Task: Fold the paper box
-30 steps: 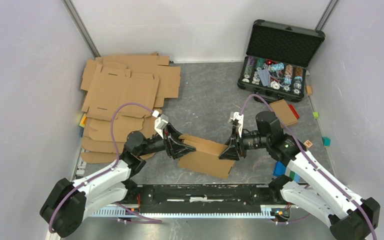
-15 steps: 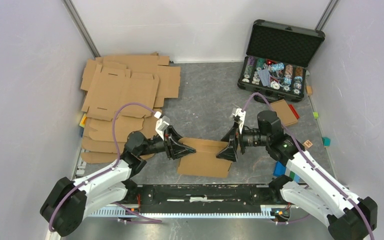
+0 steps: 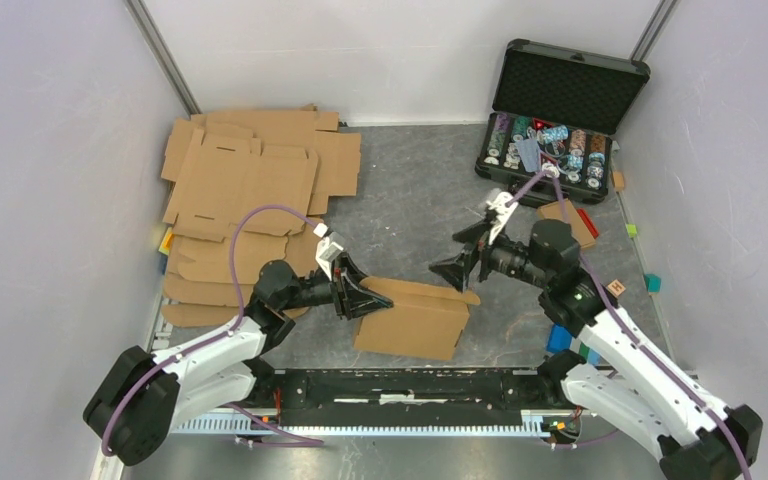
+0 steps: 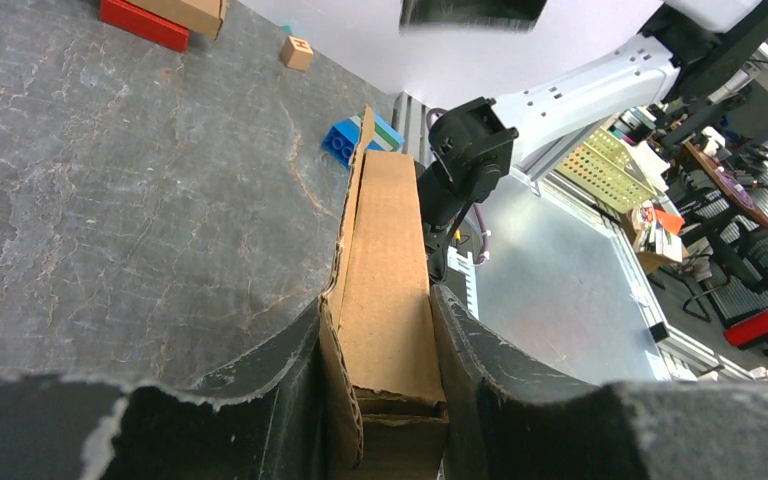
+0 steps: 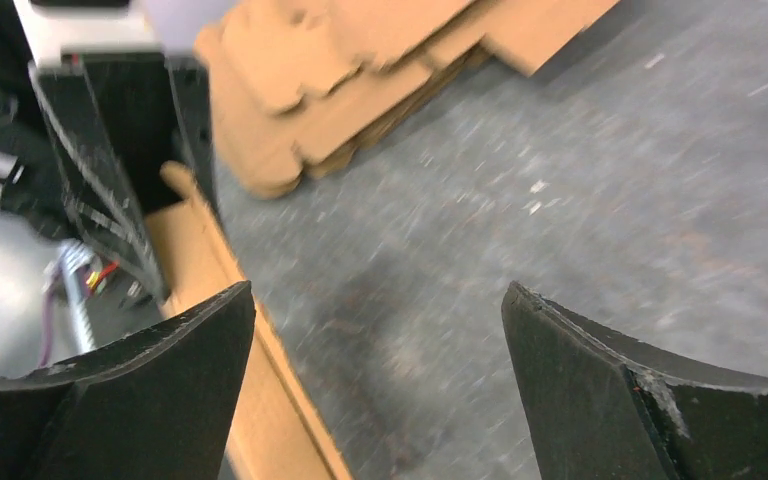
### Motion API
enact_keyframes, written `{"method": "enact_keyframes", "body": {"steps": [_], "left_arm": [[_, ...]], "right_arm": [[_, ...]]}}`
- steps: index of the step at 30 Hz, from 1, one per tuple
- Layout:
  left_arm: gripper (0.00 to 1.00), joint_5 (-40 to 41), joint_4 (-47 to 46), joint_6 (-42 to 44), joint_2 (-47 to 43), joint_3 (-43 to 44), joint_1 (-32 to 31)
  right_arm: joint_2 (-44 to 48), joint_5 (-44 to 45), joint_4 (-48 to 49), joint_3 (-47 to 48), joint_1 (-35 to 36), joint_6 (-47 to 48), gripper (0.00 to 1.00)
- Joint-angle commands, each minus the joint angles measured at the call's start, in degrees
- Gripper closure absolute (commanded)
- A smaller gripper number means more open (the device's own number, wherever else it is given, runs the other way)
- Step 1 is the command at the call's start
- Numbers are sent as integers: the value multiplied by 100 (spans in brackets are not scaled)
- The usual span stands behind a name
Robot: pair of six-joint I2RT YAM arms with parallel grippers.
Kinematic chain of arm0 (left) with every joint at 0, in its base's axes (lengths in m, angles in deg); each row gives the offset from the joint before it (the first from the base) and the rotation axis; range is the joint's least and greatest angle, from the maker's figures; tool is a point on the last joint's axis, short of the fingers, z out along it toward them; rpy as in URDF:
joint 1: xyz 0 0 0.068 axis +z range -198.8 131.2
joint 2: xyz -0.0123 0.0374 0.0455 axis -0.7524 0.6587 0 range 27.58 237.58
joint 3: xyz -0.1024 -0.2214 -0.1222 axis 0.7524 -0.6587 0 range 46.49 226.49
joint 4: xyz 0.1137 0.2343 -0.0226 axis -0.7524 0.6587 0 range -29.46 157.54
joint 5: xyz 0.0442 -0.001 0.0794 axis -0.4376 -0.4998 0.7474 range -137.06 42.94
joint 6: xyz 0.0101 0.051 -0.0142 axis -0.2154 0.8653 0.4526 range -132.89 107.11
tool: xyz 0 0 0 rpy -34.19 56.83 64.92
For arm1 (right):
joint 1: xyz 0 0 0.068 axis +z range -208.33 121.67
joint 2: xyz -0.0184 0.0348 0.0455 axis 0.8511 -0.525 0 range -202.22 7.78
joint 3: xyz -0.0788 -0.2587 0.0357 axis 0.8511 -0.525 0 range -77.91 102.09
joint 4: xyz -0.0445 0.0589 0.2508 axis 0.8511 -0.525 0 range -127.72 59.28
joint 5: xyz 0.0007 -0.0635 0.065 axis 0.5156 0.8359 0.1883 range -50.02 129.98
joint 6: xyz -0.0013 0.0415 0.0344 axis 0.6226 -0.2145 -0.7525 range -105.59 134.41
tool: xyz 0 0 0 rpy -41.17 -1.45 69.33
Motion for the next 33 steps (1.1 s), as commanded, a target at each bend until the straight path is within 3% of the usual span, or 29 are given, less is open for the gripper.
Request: {"method": "enact_keyframes", "body": {"steps": [1, 5, 10, 13, 16, 18, 23, 26, 30, 33], "left_arm": [[79, -107, -348, -102, -61, 91, -13], [78, -16, -264, -45, -192, 55, -13], [77, 53, -207, -18, -265, 40, -14], [77, 52, -194, -12, -278, 46, -10], [77, 86, -140, 24, -317, 37, -9], [77, 109, -103, 37, -330, 37, -9], [77, 180, 24, 95, -295, 71, -14], [77, 257, 154, 157, -259, 106, -9], [77, 314, 236, 199, -250, 118, -10], [77, 299, 120, 169, -313, 68, -9]], "right_arm": [[881, 1447, 1636, -421, 9, -565, 2], [1331, 828, 3108, -1290, 14, -550, 2], [-230, -901, 2068, -21, 18, 10, 2], [-848, -734, 1536, 445, 44, -127, 2], [-817, 389, 1872, 221, 37, -1301, 2], [-766, 681, 1798, 262, -13, -1608, 2], [-693, 603, 2191, -12, -31, -907, 2], [-860, -516, 2145, 132, -37, -320, 4], [-1410, -2212, 1487, 679, 48, 451, 2], [-1634, -2037, 202, 1106, 436, 1587, 2]]}}
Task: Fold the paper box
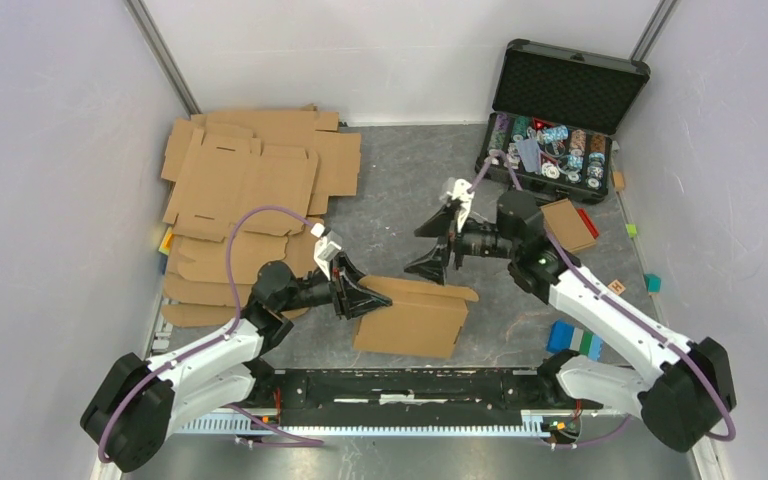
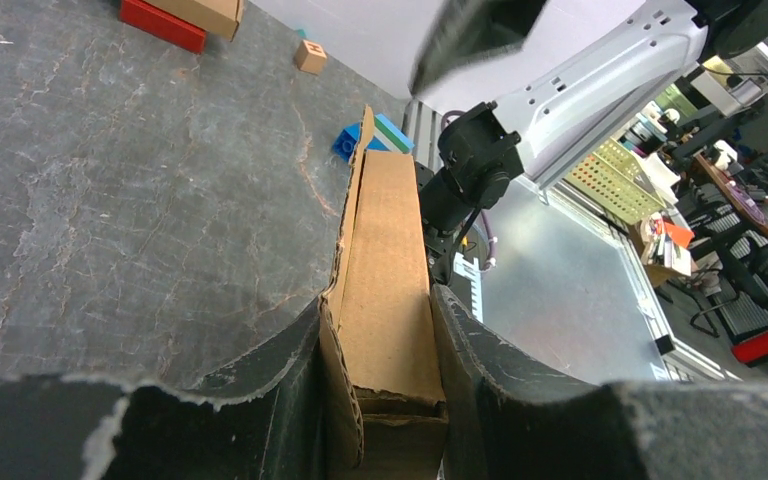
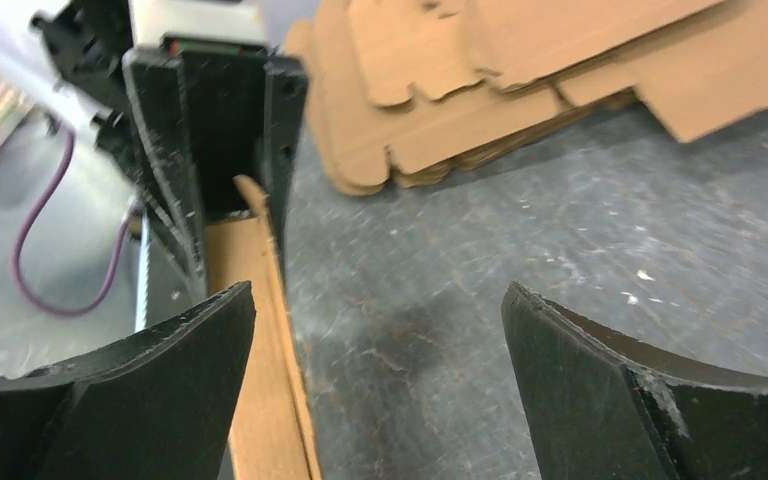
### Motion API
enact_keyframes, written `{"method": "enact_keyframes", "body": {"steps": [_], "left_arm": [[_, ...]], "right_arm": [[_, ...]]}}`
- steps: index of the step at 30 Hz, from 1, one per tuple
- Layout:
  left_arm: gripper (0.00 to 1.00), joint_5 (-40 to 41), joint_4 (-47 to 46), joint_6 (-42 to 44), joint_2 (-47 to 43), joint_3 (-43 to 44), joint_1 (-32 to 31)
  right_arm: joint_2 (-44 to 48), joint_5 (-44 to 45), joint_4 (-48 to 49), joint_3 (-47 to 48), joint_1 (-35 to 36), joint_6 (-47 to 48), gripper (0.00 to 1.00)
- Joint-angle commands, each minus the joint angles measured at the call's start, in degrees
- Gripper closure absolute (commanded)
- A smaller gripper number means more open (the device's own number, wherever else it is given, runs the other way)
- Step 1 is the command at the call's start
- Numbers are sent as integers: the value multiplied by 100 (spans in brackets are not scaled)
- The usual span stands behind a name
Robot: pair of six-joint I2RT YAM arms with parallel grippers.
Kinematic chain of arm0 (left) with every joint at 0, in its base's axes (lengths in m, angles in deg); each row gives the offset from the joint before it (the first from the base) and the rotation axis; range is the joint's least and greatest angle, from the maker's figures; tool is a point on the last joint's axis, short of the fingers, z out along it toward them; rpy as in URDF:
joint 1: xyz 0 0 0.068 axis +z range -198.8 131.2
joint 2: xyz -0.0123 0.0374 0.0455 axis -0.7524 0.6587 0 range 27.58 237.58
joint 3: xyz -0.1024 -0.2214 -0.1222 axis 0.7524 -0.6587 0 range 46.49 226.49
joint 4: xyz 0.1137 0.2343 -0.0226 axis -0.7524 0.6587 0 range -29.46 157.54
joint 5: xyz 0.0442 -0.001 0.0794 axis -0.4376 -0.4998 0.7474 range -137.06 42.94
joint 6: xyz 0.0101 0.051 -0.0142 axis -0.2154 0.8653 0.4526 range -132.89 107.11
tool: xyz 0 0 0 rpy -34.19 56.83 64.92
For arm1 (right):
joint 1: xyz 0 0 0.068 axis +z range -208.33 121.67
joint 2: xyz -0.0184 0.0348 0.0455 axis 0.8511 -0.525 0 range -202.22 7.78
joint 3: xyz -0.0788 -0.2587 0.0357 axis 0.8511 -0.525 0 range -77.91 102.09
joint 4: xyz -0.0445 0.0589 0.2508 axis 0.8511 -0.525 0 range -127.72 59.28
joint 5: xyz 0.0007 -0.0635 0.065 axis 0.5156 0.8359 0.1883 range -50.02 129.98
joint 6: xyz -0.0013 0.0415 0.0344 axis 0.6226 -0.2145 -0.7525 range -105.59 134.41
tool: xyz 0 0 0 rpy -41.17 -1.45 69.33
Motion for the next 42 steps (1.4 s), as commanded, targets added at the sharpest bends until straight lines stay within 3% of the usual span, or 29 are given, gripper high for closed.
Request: {"method": "enact_keyframes", "body": {"steps": [1, 8, 11, 16, 22, 23, 24, 27, 30, 33, 36, 42], "left_arm": [[77, 68, -185, 152, -104, 55, -9], [76, 54, -301, 132, -291, -32, -9], [76, 40, -313, 124, -351, -46, -9], [75, 19, -370, 110, -441, -92, -9], [74, 66, -360, 133, -461, -104, -10], [72, 109, -302, 161, -460, -96, -9], [64, 217, -191, 200, -468, -80, -13], [25, 739, 553, 504, -565, 56, -9], [8, 1498, 1323, 738, -754, 150, -10], [1, 2452, 1953, 912, -1020, 164, -3], [0, 3469, 2543, 1070, -1251, 244, 5], [5, 3976, 2723, 956, -760, 845, 100]], "right_arm": [[-228, -608, -1493, 685, 478, 1735, 2], [-430, -359, -2461, 877, 1020, 2583, 2], [-535, -360, -2663, 968, 1145, 2687, 7], [-697, -381, -2855, 1089, 1187, 2778, 19], [-779, -428, -2979, 1190, 1205, 2839, 49], [-780, -364, -2987, 1206, 1203, 2826, 53], [-770, -237, -2991, 1210, 1203, 2798, 56], [-771, 574, -3047, 1291, 1205, 2670, 61], [-893, 1409, -3274, 1414, 1204, 2610, 66], [-1030, 2082, -3431, 1475, 1204, 2558, 66], [-1118, 2446, -3510, 1498, 1220, 2521, 66], [-1201, 3701, -3058, 1380, 1255, 2248, 64]]}}
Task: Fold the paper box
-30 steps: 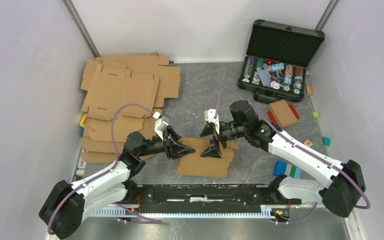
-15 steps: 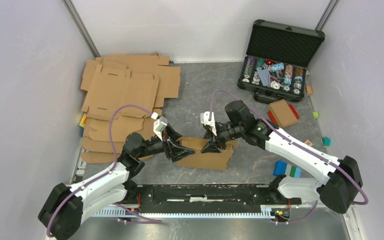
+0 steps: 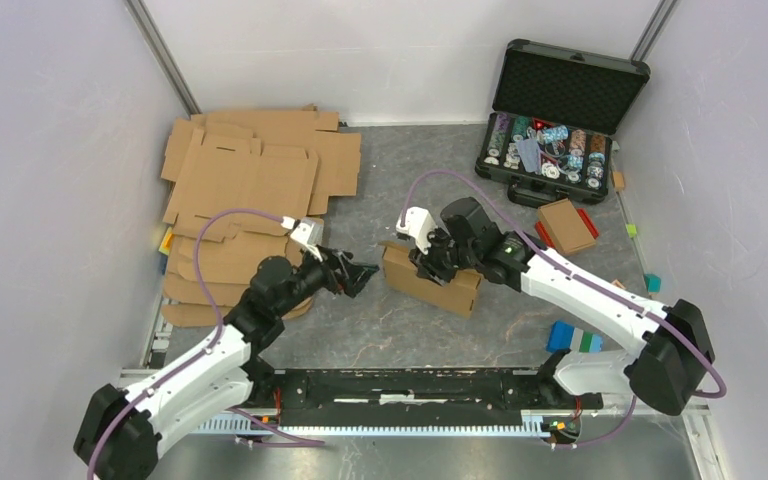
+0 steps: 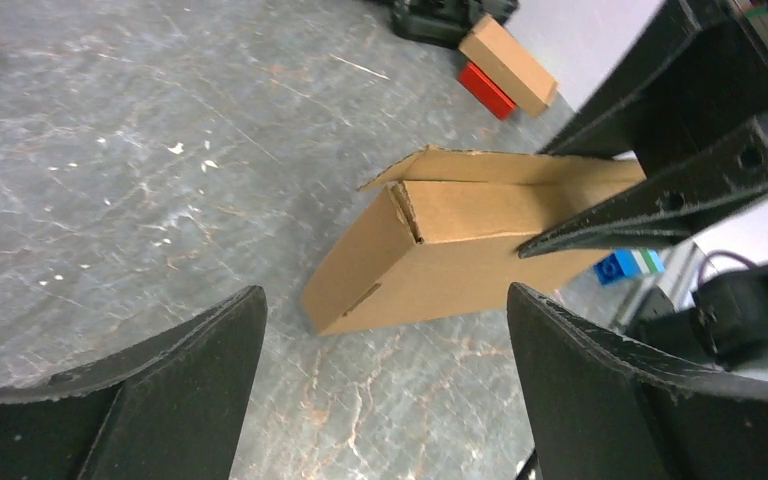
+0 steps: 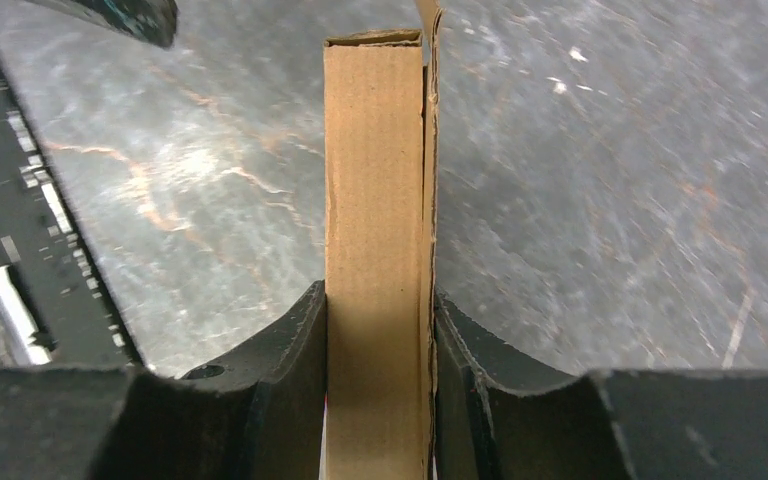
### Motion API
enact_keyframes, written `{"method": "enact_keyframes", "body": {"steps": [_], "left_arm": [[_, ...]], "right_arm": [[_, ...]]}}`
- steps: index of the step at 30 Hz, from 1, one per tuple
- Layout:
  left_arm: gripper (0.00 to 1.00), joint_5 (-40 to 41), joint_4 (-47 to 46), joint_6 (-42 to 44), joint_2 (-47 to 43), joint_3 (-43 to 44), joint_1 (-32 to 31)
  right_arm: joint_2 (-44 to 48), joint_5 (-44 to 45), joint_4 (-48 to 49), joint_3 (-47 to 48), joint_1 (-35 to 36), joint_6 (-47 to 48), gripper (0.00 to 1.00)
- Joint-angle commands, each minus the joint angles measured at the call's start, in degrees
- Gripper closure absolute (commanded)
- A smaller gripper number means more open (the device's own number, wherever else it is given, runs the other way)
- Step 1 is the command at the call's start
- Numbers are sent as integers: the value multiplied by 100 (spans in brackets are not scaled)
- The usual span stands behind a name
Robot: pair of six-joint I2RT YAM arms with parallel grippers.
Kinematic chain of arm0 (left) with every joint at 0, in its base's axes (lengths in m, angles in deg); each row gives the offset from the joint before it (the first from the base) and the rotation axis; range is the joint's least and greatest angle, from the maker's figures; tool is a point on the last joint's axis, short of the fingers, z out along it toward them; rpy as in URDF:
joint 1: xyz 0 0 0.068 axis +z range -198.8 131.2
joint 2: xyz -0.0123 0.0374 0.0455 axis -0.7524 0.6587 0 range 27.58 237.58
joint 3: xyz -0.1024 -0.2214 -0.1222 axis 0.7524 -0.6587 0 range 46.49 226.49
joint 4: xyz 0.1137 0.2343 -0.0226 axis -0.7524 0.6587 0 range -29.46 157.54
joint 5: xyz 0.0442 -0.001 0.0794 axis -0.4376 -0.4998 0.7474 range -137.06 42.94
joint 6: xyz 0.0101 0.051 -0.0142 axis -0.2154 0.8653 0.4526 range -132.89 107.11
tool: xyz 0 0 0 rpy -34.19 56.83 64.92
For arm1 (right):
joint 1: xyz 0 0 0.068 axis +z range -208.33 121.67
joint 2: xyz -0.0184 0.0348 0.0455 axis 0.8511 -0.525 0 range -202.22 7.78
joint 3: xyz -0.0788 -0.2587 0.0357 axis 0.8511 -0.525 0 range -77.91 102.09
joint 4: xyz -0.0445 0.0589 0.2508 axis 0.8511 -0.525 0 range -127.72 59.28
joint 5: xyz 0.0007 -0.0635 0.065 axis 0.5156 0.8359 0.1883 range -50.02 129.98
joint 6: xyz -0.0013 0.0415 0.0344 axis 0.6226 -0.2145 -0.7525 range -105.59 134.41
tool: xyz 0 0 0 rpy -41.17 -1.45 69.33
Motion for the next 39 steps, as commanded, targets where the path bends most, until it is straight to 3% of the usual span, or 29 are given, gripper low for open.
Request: {"method": "enact_keyframes", "body": {"steps": [1, 5, 12, 16, 18, 23, 28, 39], "left_arm": [[8, 831, 300, 133, 569, 823, 101], [17, 757, 428, -244, 1505, 1591, 650], [22, 200, -757, -87, 2677, 2117, 1197], [24, -968, -1197, 85, 3347, 2497, 1477], [24, -1232, -1406, 189, 3419, 2379, 1501], [25, -1350, -2175, -58, 3658, 1927, 1502], [23, -1072, -2006, 16, 3619, 1920, 1504], [48, -1133, -2290, -453, 3814, 1730, 1503]], "right_arm": [[-94, 1270, 576, 121, 24, -256, 65], [-534, 1389, 1219, 152, 18, -251, 64], [-1226, 793, 1736, 419, -255, 33, 66], [-1804, -268, 1457, 975, -808, 406, 67], [-2055, -713, 1020, 1316, -964, 767, 67], [-2171, -808, 586, 1512, -958, 1314, 66], [-2207, -969, 116, 1740, -957, 1766, 62], [-2378, -1150, -278, 2059, -960, 2192, 62]]}}
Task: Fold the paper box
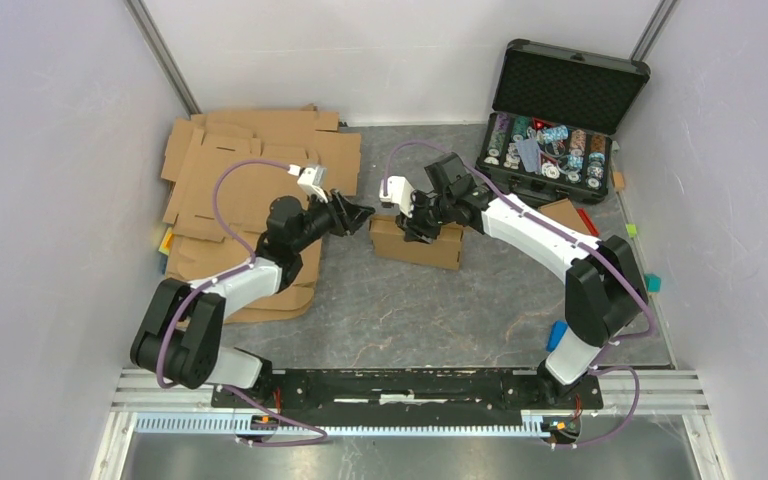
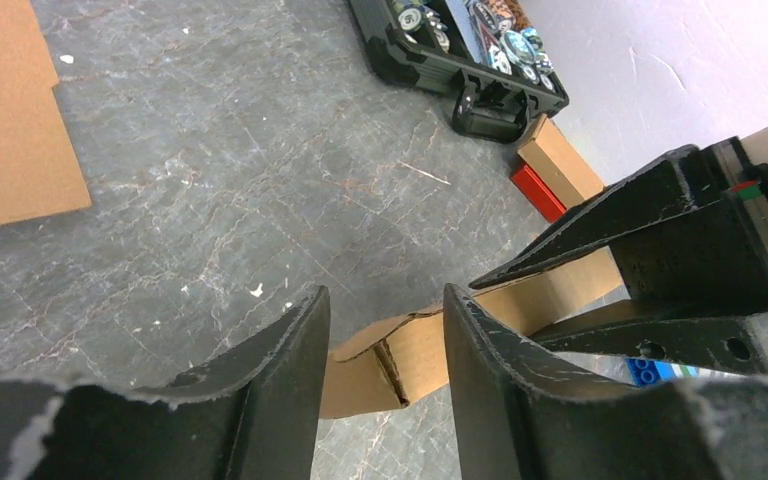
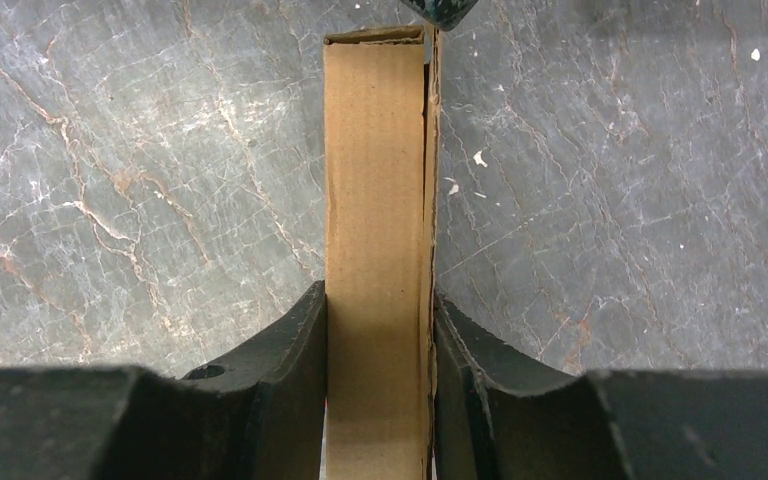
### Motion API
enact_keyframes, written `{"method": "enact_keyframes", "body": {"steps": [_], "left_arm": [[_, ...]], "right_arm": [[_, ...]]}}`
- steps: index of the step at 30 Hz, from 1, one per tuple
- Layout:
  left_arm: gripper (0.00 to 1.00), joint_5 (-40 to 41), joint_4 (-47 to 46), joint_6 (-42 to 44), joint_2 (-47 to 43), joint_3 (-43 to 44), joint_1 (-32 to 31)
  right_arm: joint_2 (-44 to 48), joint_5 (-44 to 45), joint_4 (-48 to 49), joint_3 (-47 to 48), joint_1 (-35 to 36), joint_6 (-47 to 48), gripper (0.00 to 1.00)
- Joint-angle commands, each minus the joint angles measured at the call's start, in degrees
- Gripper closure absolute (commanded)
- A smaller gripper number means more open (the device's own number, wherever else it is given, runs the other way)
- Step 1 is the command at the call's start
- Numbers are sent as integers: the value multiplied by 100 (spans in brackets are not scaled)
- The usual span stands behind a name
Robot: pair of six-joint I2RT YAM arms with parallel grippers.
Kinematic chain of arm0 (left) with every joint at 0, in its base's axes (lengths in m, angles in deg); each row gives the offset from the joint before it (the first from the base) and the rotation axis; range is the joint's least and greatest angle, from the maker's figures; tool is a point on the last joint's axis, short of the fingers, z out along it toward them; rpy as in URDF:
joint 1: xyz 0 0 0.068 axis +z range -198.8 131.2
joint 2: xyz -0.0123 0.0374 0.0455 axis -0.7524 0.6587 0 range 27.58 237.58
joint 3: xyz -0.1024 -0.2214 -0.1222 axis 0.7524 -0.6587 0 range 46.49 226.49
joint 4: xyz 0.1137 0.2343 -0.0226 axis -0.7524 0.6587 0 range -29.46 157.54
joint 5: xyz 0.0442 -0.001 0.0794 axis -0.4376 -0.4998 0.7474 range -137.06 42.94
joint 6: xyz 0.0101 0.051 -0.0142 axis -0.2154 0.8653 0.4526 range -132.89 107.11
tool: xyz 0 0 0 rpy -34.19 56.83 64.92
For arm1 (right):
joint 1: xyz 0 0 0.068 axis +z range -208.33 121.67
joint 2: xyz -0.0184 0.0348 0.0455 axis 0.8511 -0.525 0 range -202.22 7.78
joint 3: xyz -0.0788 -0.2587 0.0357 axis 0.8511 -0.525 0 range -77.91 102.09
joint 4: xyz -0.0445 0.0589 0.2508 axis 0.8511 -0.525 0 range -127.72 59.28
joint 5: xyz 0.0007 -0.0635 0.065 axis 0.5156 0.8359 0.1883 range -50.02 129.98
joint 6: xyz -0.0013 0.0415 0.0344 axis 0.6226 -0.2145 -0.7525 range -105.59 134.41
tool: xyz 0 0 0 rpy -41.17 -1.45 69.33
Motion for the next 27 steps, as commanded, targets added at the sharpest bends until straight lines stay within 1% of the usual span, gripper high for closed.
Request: {"method": "enact_keyframes", "body": {"steps": [1, 7, 13, 16, 18, 20, 21, 24, 27], "left_arm": [[49, -40, -434, -222, 36, -162, 17], [50, 66, -239, -127, -241, -353, 8], [52, 378, 127, 43, -704, -456, -38], [57, 344, 180, 93, -659, -404, -63], [62, 241, 181, 78, -566, -341, -66], [63, 189, 185, 60, -503, -301, -80], [61, 189, 214, 58, -497, -285, -79], [48, 340, 535, 136, -505, -189, -84], [46, 537, 791, 271, -536, -125, -111]], "right_arm": [[-17, -233, -135, 186, 15, 236, 62], [87, -134, -90, 68, 13, 199, 61], [162, -112, 6, 17, 9, 66, 60], [134, -116, 16, 34, 11, 15, 60], [134, -126, 19, 16, 2, -2, 60], [138, -155, 55, -13, 2, -16, 60], [145, -153, 78, -38, 5, -44, 60], [141, -199, 94, -28, 7, -62, 60], [131, -232, 92, -14, 7, -51, 60]]}}
